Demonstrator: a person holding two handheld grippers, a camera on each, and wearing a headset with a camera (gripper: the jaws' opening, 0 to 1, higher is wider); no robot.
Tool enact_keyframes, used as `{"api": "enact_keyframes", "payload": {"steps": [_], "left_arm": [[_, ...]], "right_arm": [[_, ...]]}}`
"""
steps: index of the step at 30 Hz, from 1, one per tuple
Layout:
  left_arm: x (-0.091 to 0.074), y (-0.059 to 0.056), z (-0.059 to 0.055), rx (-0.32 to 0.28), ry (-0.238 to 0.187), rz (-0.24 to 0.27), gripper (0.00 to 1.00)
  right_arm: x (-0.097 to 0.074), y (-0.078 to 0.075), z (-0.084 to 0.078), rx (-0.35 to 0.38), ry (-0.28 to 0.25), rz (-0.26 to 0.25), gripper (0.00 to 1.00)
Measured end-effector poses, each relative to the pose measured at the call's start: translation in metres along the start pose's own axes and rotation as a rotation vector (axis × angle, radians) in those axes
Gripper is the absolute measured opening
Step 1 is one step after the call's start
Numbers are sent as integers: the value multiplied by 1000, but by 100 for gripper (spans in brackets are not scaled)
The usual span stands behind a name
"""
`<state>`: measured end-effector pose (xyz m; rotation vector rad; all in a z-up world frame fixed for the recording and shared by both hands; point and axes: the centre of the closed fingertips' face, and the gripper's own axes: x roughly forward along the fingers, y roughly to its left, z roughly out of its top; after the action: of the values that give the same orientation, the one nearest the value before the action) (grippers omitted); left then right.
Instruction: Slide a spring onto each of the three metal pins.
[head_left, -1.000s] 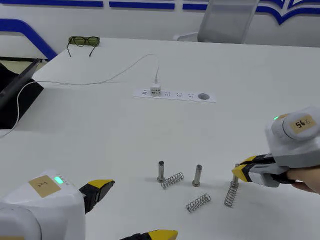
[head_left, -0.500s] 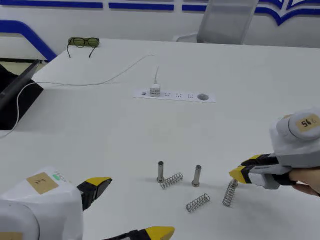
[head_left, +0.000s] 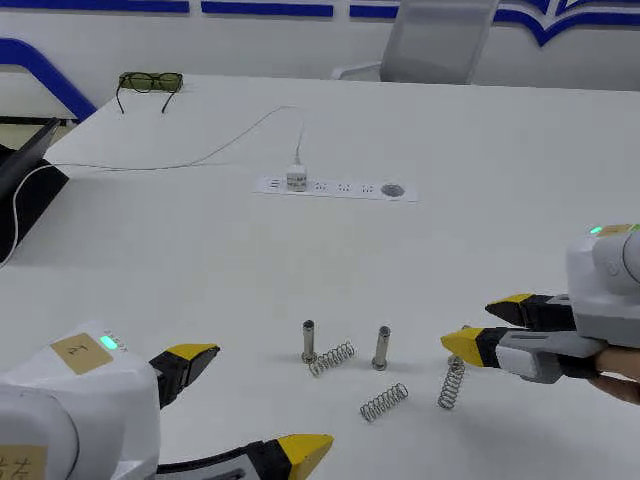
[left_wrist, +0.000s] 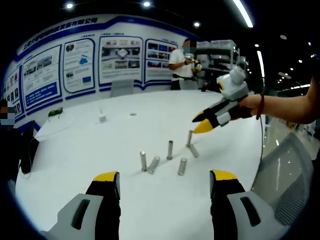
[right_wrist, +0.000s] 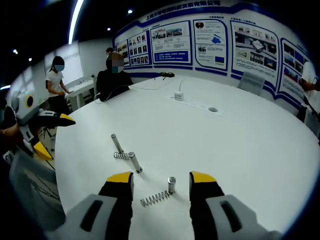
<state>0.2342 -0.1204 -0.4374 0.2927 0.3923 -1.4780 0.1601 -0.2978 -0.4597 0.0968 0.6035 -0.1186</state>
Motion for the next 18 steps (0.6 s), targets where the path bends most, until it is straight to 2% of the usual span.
{"api": "enact_keyframes", "payload": {"steps": [12, 18], "left_arm": [[29, 6, -2, 49, 13, -47, 55], [45, 11, -9, 70, 41, -58, 48]], "right_arm": [[-21, 8, 3, -1, -62, 2, 51], [-32, 12, 4, -22, -90, 1, 54]]}}
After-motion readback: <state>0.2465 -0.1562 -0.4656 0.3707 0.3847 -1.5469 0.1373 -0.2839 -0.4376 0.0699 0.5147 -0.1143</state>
